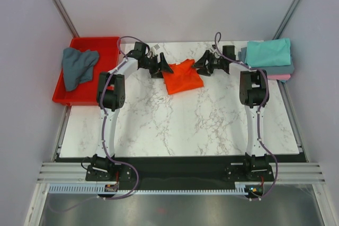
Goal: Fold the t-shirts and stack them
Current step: Neatly place the folded tshirt to the corner
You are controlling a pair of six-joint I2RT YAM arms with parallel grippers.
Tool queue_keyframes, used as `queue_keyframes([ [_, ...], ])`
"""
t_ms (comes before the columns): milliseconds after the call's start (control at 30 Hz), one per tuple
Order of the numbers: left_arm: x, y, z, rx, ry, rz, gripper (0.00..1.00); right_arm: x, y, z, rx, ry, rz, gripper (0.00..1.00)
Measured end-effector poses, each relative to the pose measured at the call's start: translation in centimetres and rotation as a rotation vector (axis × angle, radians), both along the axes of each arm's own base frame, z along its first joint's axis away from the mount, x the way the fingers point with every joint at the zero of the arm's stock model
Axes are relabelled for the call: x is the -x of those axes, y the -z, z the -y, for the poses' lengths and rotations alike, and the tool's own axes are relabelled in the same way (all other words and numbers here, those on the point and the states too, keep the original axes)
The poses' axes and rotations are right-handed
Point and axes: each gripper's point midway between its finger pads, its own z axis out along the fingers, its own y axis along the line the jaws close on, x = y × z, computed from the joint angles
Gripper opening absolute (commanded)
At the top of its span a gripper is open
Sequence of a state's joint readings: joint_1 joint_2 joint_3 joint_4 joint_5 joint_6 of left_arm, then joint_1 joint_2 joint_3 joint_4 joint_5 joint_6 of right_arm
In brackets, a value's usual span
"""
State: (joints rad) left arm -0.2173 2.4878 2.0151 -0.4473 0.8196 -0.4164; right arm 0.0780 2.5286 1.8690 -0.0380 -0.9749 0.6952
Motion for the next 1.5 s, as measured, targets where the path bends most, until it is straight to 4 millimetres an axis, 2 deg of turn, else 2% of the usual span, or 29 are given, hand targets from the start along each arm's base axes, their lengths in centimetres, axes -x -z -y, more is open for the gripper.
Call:
queue_keyframes([
  [167, -0.1, 0.0, 0.0, -0.004, -0.003, 0.0, 0.82, 0.0, 0.3, -0.1, 0.004, 0.001, -0.004, 0.63],
  [633, -0.2, 0.0, -0.2, -0.02, -0.001, 0.011, 0.82, 0.4, 0.6, -0.6, -0.005, -0.012, -0.008, 0.6],
  [767, -0.4, 0.0, -0.4, -0.031, -0.007, 0.017, 0.82, 0.9, 1.0, -1.7, 0.001, -0.028, -0.015, 0.45],
  [933, -0.5, 0.0, -0.6, -0.037, -0.012, 0.022, 0.82, 1.8, 1.6, -3.2, -0.002, -0.061, -0.032, 0.37],
  [1000, -0.6, 0.0, -0.6, -0.038, -0.012, 0.022, 0.82, 1.9, 1.7, -3.5, 0.0, -0.067, -0.031, 0.3],
  [1167, -0.7, 0.0, -0.8, -0.045, -0.015, 0.029, 0.83, 2.3, 2.2, -3.5, 0.007, -0.069, -0.044, 0.0],
  [1267, -0.9, 0.1, -1.0, -0.062, -0.019, 0.038, 0.87, 2.3, 2.3, -3.2, 0.008, -0.066, -0.047, 0.0],
  [1333, -1.0, 0.0, -1.3, -0.09, -0.022, 0.057, 0.94, 2.1, 2.2, -2.9, 0.01, -0.061, -0.043, 0.0],
  [1400, -1.3, -0.2, -2.1, -0.145, -0.037, 0.085, 0.95, 1.9, 1.9, -2.4, 0.019, -0.051, -0.039, 0.0],
  [1433, -1.5, -0.2, -2.7, -0.185, -0.053, 0.098, 0.99, 1.8, 1.7, -2.0, 0.027, -0.045, -0.036, 0.0],
  [1500, -1.9, -0.6, -3.8, -0.239, -0.071, 0.126, 0.99, 1.4, 1.1, -0.8, 0.047, -0.027, -0.018, 0.0],
])
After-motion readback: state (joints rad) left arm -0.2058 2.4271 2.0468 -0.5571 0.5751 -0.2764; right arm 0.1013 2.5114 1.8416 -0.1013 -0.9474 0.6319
